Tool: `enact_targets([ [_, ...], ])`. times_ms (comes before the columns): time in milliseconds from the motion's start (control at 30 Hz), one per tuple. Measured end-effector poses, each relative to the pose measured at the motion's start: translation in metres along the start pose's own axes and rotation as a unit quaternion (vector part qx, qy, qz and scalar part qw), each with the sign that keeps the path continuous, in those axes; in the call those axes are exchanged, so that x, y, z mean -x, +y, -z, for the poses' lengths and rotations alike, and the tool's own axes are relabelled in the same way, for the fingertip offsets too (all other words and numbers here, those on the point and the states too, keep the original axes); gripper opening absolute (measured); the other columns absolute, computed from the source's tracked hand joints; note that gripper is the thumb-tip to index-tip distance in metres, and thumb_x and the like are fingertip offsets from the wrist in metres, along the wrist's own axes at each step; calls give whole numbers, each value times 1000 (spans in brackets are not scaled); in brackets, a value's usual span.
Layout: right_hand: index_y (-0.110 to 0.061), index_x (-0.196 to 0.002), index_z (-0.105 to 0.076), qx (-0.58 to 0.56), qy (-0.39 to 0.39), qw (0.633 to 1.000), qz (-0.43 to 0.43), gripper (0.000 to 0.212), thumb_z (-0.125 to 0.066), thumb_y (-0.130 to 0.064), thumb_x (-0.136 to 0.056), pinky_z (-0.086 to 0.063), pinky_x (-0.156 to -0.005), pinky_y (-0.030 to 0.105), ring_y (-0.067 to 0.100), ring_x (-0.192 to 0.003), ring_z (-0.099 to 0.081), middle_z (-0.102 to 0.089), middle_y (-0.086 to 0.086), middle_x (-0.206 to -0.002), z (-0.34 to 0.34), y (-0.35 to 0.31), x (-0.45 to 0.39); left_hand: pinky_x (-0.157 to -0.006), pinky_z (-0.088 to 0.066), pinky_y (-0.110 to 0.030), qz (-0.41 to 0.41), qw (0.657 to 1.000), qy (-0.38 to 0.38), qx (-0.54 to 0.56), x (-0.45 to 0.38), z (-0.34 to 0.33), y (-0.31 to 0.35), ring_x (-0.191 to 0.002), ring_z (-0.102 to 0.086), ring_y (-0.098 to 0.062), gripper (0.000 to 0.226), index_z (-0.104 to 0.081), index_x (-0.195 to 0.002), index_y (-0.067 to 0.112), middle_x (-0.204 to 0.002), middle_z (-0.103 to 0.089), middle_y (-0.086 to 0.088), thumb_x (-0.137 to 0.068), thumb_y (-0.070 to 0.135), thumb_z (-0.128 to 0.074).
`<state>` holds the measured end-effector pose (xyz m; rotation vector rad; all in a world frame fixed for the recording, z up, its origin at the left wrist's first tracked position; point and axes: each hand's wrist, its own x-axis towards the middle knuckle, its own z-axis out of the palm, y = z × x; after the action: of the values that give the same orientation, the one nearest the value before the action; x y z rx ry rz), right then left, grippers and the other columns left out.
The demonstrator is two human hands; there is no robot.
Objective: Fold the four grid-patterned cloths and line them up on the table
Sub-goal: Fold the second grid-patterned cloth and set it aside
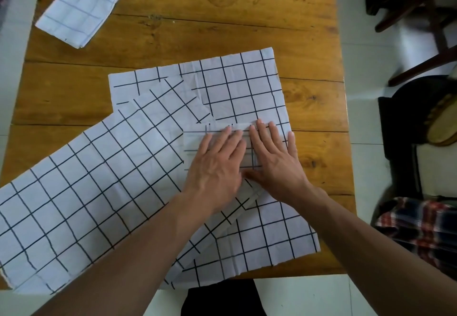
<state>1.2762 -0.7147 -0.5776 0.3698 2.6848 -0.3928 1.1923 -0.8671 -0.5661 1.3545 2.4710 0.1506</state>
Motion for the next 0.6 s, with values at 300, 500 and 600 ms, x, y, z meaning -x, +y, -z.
enact_targets([
  [300, -22, -152, 24, 16, -21, 999, 26, 97, -29, -72, -89, 18, -117, 52, 20, -144, 34, 32, -5, -158, 7, 18, 5, -122, 1, -54, 70, 995, -55, -38, 34, -3, -65, -149, 24, -19, 88, 17, -155, 29, -162, 27, 0, -90, 75, -20],
  [500, -23, -156, 13, 14, -11, 999, 36, 83, -35, -56, -97, 15, -118, 52, 20, -147, 27, 21, -7, -162, 15, 24, 9, -121, -12, -55, 67, 998, -13, -15, 40, 0, -73, -153, 3, -22, 82, -12, -158, 23, -167, 1, -2, -94, 68, -35],
  [600, -18, -157, -17, -20, 58, 997, 46, 80, -61, -35, -93, 8, -121, 49, 22, -151, 12, -1, 0, -165, 13, 14, 12, -108, -33, -46, 30, 999, 26, -22, 39, 8, -63, -142, -32, -25, 71, -47, -145, 22, -159, -33, -3, -84, 51, -68],
])
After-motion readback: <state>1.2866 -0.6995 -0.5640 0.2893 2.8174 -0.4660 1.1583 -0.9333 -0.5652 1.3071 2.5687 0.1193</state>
